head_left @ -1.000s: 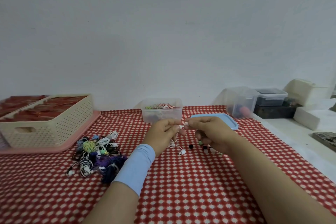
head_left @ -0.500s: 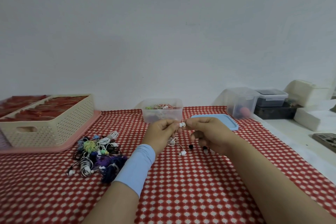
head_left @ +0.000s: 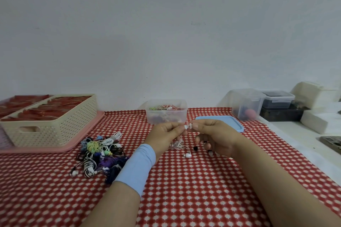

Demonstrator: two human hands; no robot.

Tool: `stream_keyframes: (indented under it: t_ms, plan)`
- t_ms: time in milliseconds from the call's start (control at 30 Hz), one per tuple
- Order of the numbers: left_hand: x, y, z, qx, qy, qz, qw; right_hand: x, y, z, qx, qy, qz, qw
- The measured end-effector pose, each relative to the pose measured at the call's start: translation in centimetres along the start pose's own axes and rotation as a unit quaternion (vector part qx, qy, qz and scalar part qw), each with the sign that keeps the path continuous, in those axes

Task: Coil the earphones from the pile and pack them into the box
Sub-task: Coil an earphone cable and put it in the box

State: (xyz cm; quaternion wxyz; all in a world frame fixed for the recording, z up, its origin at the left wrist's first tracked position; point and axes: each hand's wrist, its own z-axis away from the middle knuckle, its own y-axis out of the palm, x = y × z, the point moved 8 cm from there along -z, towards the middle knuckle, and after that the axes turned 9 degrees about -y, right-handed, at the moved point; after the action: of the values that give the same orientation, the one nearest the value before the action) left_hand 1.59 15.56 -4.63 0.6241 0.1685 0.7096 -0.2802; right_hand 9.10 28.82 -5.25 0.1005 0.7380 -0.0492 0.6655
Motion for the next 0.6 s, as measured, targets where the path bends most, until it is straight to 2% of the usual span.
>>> stream_keyframes:
  t_ms: [600]
  plan:
    - [0.8, 0.64, -0.08, 0.055, -0.026, 0.025, 0.998, 0.14, 0.43, 0.17, 0.021, -0.012, 0.049, 0.999]
